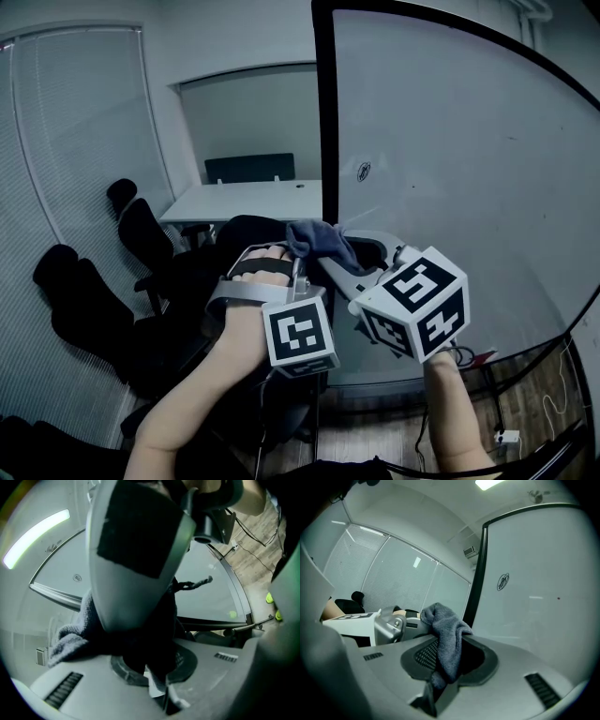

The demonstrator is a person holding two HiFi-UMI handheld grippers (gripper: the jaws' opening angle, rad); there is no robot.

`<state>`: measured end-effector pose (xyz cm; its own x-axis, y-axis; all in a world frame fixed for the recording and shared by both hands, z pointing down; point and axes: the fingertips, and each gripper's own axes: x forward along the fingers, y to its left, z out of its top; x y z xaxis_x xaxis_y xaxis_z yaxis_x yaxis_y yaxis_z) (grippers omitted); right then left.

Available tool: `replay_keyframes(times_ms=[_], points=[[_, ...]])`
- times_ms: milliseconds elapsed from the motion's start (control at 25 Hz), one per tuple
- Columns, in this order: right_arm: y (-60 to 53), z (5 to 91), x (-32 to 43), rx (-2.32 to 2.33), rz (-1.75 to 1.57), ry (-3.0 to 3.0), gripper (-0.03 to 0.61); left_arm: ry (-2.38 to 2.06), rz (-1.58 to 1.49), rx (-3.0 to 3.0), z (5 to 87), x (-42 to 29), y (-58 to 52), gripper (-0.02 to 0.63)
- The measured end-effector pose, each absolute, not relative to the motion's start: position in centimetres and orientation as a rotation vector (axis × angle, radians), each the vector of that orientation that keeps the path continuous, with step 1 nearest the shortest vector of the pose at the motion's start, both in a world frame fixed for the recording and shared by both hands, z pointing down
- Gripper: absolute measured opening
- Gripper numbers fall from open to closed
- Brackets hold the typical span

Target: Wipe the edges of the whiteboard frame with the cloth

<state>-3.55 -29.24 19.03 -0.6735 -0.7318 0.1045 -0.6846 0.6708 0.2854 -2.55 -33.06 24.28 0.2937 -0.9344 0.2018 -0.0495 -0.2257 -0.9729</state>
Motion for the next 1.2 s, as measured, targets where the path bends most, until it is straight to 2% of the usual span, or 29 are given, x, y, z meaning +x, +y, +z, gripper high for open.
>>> replay_keyframes(times_ms=[1200], points=[[-29.1, 26.7, -3.5, 1.110, -0.044, -2.751, 0.097, 0.848, -1.235, -1.634, 32.0, -2.7, -32.7, 0.026]])
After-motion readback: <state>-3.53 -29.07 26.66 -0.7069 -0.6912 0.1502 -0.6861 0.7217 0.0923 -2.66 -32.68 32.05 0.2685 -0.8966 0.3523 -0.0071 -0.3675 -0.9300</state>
